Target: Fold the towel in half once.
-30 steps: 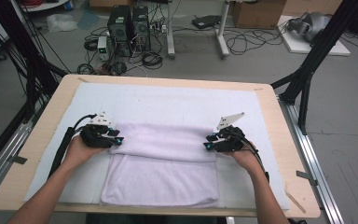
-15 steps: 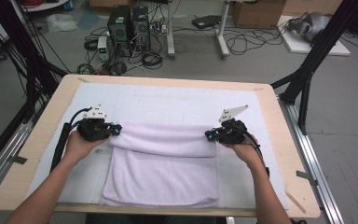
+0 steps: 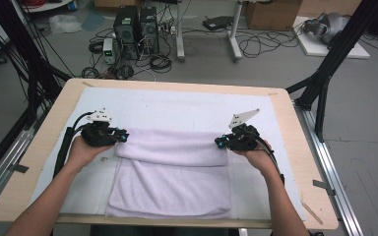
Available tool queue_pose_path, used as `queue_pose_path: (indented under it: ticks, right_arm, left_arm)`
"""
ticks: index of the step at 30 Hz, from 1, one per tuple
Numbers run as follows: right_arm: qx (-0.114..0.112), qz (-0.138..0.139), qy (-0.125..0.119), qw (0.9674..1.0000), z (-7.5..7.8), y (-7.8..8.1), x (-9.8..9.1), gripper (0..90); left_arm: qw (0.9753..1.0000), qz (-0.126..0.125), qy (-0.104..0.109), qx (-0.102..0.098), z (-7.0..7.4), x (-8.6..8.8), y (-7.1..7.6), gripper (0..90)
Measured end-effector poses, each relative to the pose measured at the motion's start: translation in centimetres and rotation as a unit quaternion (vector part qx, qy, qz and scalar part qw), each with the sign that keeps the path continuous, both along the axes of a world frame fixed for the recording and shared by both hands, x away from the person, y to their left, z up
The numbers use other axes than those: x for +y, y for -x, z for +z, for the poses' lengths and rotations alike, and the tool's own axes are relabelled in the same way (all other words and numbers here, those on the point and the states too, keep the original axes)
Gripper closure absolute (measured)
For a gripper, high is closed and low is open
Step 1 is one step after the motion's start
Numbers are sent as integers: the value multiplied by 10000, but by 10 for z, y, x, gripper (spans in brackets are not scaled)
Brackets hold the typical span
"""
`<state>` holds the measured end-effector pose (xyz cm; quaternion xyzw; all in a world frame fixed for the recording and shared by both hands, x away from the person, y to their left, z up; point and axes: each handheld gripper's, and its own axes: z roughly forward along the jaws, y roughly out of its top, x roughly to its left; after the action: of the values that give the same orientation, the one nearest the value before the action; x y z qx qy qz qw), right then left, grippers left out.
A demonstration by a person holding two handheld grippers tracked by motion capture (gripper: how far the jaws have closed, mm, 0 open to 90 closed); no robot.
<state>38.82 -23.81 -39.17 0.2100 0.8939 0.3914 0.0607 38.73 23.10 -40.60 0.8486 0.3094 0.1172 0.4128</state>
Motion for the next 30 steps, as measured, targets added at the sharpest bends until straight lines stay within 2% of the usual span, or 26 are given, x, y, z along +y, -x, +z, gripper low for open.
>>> queue_pose_path:
  ticks: [3, 6, 7, 8, 9, 11, 15, 19, 23, 25, 26, 27, 28, 29, 30]
  right_arm:
    - [14, -40, -2, 10000, 0, -1, -1, 867]
    - [-5, -43, -28, 10000, 0, -1, -2, 867]
    - [2, -43, -44, 10000, 0, -1, -2, 867]
    - [15, -45, -29, 10000, 0, -2, -2, 866]
    - [-12, -45, -4, 10000, 0, -2, -2, 866]
    - [-6, -54, -14, 10000, 1, -3, -2, 866]
    - [-33, -104, -37, 9999, 4, -4, -5, 866]
    - [-105, -175, -119, 9997, 11, -5, -7, 866]
    - [0, -152, -56, 9999, 12, -8, -6, 866]
    - [71, -170, 6, 9998, 14, -16, -7, 867]
    - [4, -218, 36, 9998, 16, -20, -7, 868]
    - [-110, -383, 64, 9992, 22, -28, -9, 869]
    - [-314, -666, 43, 9973, 29, -40, -11, 867]
    - [-608, -1197, -52, 9909, 38, -54, -13, 823]
    - [-738, -1552, -105, 9851, 41, -62, -14, 785]
  left_arm:
    - [9996, -81, -243, 151, -9, -7, -3, 787]
    - [9991, -101, -397, 142, -14, -12, -5, 741]
    - [9989, -116, -429, 145, -16, -14, -5, 760]
    - [9986, -160, -486, 120, -16, -14, -5, 842]
    - [9985, -191, -478, 174, -17, -14, -5, 868]
    - [9987, -150, -479, 97, -15, -14, -4, 881]
    - [9996, 43, -213, -182, -1, -7, -2, 885]
    - [9991, 172, -45, -382, 11, -5, -3, 886]
    - [9987, 181, -90, -460, 15, -11, -7, 886]
    - [9976, 339, -136, -589, 18, -13, -15, 886]
    - [9955, 530, -131, -778, 22, -15, -23, 886]
    - [9919, 832, -64, -956, 29, -16, -34, 886]
    - [9847, 1278, 36, -1184, 37, -20, -49, 883]
    - [9776, 1602, -84, -1362, 41, -25, -56, 854]
    - [9702, 1948, -276, -1411, 43, -30, -67, 760]
